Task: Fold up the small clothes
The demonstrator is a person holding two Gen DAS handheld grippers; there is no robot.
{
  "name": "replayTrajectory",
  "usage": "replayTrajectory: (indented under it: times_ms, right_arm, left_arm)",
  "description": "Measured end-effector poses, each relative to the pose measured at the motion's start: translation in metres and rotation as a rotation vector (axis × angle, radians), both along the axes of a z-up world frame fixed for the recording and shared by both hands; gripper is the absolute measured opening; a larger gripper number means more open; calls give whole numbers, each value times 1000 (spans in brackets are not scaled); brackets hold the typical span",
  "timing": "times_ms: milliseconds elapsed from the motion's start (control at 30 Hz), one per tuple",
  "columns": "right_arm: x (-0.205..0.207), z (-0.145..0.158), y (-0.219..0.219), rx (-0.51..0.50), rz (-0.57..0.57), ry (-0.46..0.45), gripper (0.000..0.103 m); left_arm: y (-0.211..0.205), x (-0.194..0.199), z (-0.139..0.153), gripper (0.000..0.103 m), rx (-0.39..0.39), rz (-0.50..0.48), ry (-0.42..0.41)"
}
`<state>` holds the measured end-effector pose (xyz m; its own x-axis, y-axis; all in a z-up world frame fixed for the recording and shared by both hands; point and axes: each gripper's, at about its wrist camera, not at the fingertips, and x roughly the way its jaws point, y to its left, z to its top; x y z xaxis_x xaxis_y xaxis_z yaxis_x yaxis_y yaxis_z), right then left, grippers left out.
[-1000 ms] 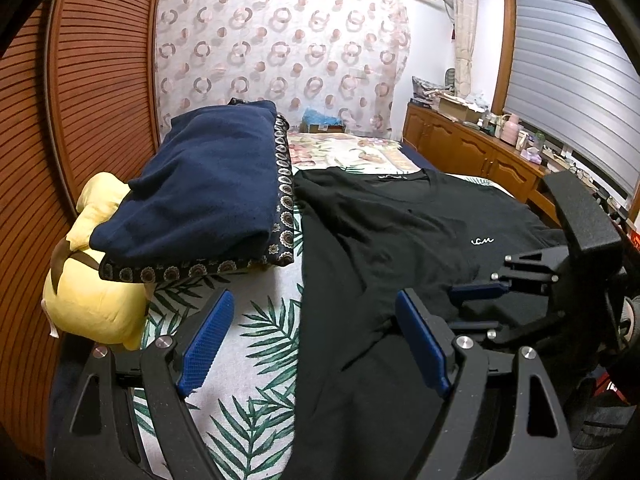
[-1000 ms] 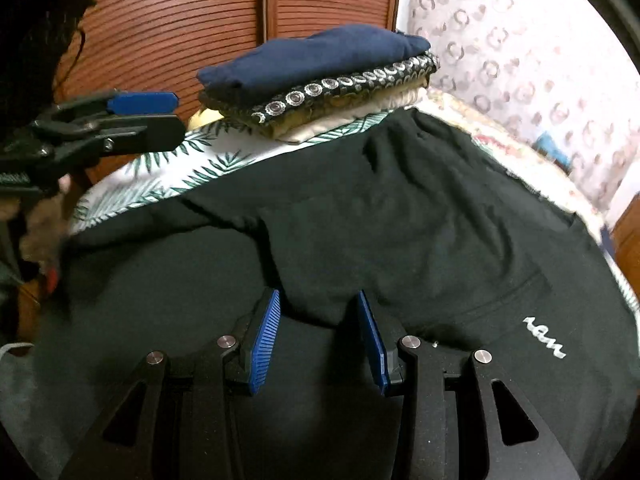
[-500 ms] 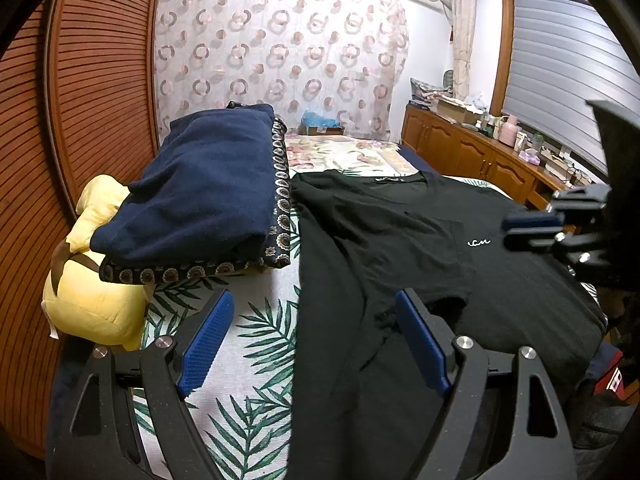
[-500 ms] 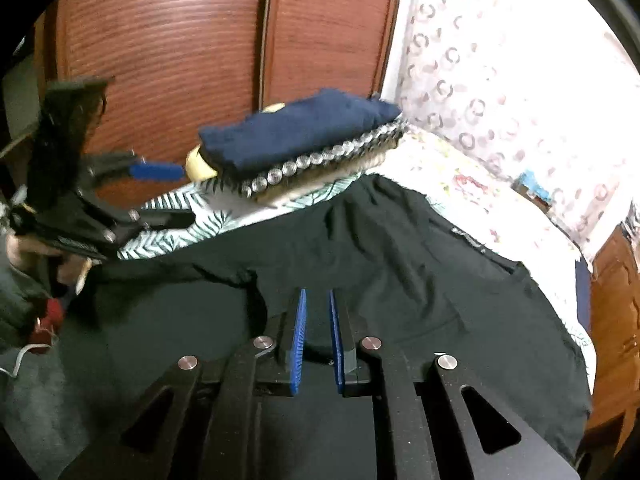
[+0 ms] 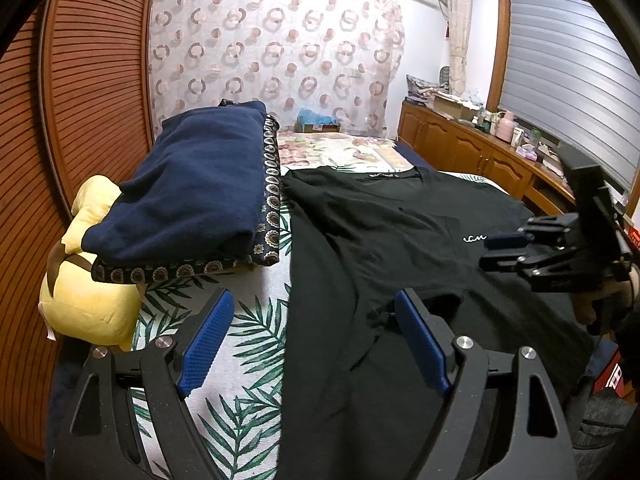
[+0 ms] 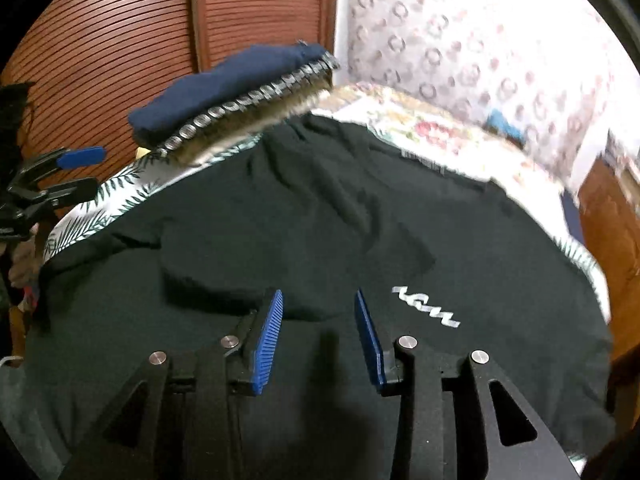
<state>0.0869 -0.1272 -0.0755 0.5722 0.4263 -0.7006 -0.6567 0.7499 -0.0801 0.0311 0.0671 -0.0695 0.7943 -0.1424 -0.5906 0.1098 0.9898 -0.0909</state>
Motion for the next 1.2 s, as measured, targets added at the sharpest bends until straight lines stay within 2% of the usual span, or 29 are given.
replayTrajectory:
  times_ms: [233,367,467,533,600,733,1000,1067,1133,1200]
  right_arm:
    - [17,-15,11,29,5,71,39]
    - [24,-13,17,13,11,38,39]
    - [28,-10,15,18,24,35,27]
    - [28,-11,16,14,36,27,12]
    - [26,-10,14,7,42,23,7]
    - [15,1,1,25,52,15,5]
    - [-16,35,-16,50,59,-62,5]
    - [-18,34,-16,36,63,-60,17]
    - [-16,31,-16,5,33,-79,33]
    - [-11,28,-19,3,13,-75,43]
  left_arm:
    - [-4,0,-2,83,0,-7,5]
    - [-5,-1,-2,83,0,-8,8]
    - [-5,-1,-3,83,-3,-6,9]
    - [-5,-1,-3,83,-2,-6,9]
    - [-5,-1,-3,83,-2,-8,11]
    - [-5,-2,-3,83,-2,-8,8]
    - [-9,-2,-2,83,-1,-14,7]
    - [-10,-1,-2,83,-1,-15,8]
    - [-11,0,-2,83,-1,-19,11]
    - [-12,2,-1,83,3,-22,11]
